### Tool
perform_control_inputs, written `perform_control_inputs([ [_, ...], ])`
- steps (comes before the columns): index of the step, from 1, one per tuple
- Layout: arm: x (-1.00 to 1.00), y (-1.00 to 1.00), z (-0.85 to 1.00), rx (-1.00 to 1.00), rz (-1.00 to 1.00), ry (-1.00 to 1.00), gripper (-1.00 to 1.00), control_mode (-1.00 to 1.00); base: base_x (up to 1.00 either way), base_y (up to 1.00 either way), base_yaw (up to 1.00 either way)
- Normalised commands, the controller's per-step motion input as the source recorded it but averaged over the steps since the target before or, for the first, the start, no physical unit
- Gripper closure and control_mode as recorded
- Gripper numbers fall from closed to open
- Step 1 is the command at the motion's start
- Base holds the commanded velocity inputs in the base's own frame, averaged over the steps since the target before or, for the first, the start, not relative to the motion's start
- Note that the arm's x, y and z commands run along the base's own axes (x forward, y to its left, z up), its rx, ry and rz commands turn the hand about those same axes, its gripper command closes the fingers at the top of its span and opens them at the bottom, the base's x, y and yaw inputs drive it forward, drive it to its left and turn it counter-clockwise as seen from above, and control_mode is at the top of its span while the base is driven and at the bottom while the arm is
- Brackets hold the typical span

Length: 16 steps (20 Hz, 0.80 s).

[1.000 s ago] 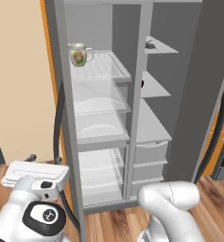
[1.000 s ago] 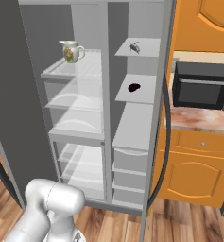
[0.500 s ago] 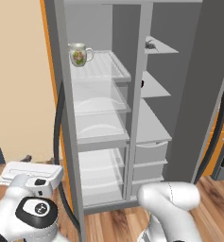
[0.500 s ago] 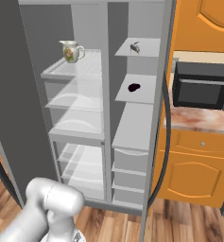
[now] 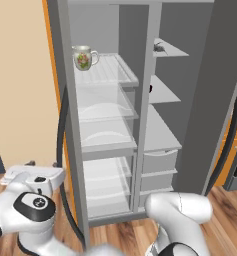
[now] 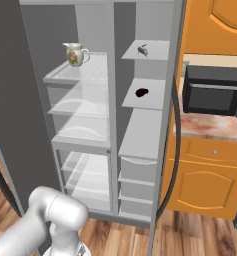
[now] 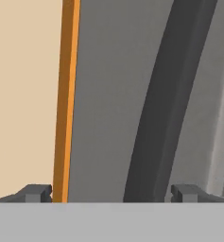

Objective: There's a fish in the fridge that needs to be moved to the freezer for freezing. Pick up the fish from the fridge, place it on any shelf in the freezer, and close the fridge and freezer doors when done.

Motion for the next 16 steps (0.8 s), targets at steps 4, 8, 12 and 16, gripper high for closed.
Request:
perform_control_inputs([
  [4,0.32,0.0,-0.23,0.0,0.0,0.13,-1.0,-1.0,0.0,0.0,0.0],
  [8,0.28,0.0,-0.41,0.02,0.0,0.08,-1.0,-1.0,0.0,0.0,0.0],
  [12,0.15,0.0,-0.38,0.03,0.0,0.04,-1.0,-1.0,0.0,0.0,0.0],
  [16,0.01,-0.07,-0.14,0.03,0.0,0.04,-1.0,-1.0,0.0,0.0,0.0],
])
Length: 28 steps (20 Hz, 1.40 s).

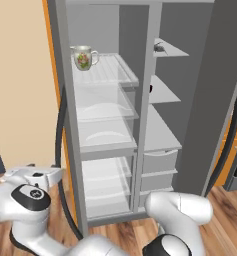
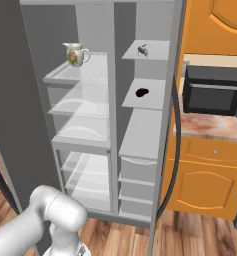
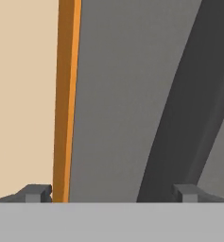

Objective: There's a fish in the fridge that needs to be moved to the freezer for freezing. Pick up the fish from the fridge, place it on any shelf in the freezer, and close the fridge and freezer doors when done.

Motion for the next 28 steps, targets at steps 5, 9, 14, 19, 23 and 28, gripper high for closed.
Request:
perform_control_inputs([
  [5,0.07,-0.55,0.0,0.09,0.0,0.06,-1.0,-1.0,0.0,0.0,0.0],
  [9,0.58,-0.72,-0.01,0.08,0.0,0.19,-1.0,-1.0,0.0,0.0,0.0],
  [14,0.28,-0.86,0.0,0.13,0.0,0.07,-1.0,-1.0,0.0,0.0,0.0],
  [19,0.2,-1.0,0.0,0.19,0.0,0.01,-1.0,-1.0,0.0,0.0,0.0],
  [23,0.44,-1.0,0.0,0.22,0.0,0.04,-1.0,-1.0,0.0,0.0,0.0],
  [28,0.5,-1.0,0.0,0.22,0.0,0.0,-1.0,-1.0,0.0,0.0,0.0],
])
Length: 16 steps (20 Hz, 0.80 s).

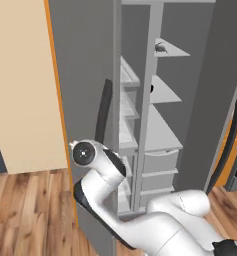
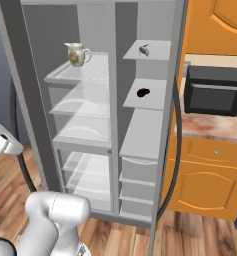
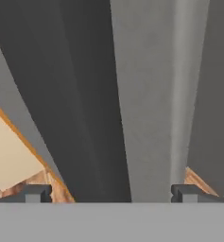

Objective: There's a fish in the fridge that needs to be moved to the freezer for freezing. Pick up the fish from the fridge, place it on any shelf in the freezer, and close the fridge and freezer doors when done.

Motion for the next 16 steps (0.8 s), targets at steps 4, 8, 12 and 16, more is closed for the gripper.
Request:
perform_control_inputs([
  [4,0.59,-1.0,0.0,0.22,0.0,0.0,-1.0,-1.0,0.0,0.0,0.0],
  [8,0.47,-0.99,0.0,0.2,0.0,-0.07,-1.0,-1.0,0.0,0.0,0.0],
  [12,0.5,-0.69,0.0,0.14,-0.06,-0.09,-1.0,-1.0,0.0,0.0,0.0],
  [16,0.8,-0.27,0.0,0.06,-0.07,0.0,-1.0,-1.0,0.0,0.0,0.0],
])
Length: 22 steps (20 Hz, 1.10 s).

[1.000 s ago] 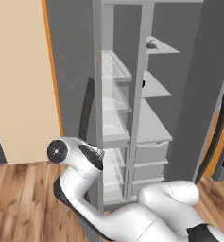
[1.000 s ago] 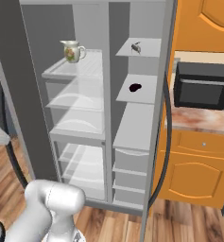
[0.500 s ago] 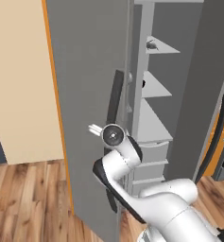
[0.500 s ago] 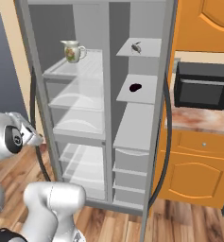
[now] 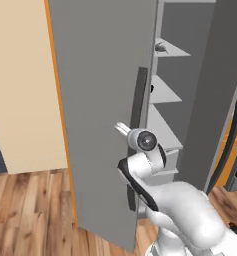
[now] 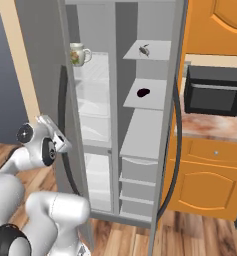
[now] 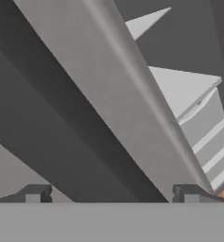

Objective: There's a fish in the fridge that needs to be moved to the freezer for freezing. Pick up the fish from the fridge, place it on any shelf in the freezer, and close the fridge and freezer doors when done.

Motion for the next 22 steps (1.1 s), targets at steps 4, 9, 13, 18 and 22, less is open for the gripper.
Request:
perform_control_inputs([
  [4,0.78,-0.12,0.0,0.02,-0.05,-0.01,-1.0,-1.0,0.0,0.0,0.0],
  [9,0.76,-0.1,0.0,0.02,-0.03,0.0,-1.0,-1.0,0.0,0.0,0.0],
  [13,0.69,-0.02,0.0,0.0,0.0,0.03,-1.0,-1.0,0.0,0.0,0.0],
  [18,0.6,0.0,0.0,0.0,0.0,0.0,-1.0,-1.0,0.0,0.0,0.0],
  [22,0.64,0.0,0.0,0.0,0.0,0.0,-1.0,-1.0,0.0,0.0,0.0],
])
